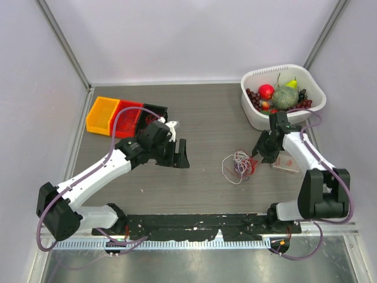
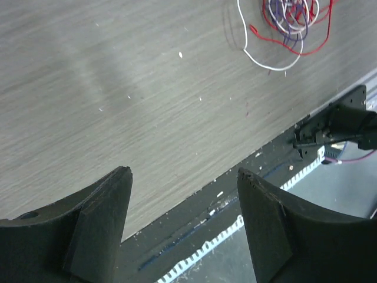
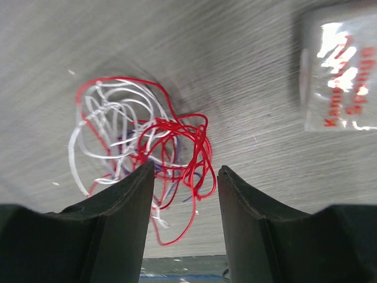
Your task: Untangle the cables
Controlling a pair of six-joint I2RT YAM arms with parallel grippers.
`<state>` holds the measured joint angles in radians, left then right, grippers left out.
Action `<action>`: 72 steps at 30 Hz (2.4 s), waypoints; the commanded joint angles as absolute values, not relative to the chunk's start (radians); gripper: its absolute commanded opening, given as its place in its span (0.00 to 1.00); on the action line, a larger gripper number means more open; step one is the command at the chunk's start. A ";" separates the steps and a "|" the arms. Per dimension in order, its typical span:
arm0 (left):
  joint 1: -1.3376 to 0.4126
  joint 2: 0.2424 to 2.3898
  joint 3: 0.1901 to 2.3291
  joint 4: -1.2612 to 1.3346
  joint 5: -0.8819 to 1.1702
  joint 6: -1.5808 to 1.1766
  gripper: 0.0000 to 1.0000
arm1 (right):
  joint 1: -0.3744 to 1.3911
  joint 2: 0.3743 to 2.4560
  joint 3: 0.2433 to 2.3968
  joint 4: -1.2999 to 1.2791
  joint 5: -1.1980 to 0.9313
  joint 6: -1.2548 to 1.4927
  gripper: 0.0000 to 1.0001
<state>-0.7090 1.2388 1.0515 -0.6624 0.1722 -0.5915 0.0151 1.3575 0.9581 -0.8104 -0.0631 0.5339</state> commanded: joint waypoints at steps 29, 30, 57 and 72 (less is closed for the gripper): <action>-0.778 1.790 1.153 -0.494 0.288 -0.703 0.57 | 0.518 1.370 0.825 -0.547 -0.241 0.669 0.51; -0.787 1.810 1.173 -0.508 0.281 -0.698 0.51 | 0.518 1.350 0.836 -0.564 -0.223 0.652 0.52; -0.830 1.092 1.728 -0.963 -0.139 -0.421 0.00 | 0.565 1.569 0.838 -0.552 0.112 0.660 0.42; -0.830 1.247 2.199 -1.009 -0.424 -0.345 0.00 | 0.486 1.399 0.854 -0.600 0.045 0.523 0.59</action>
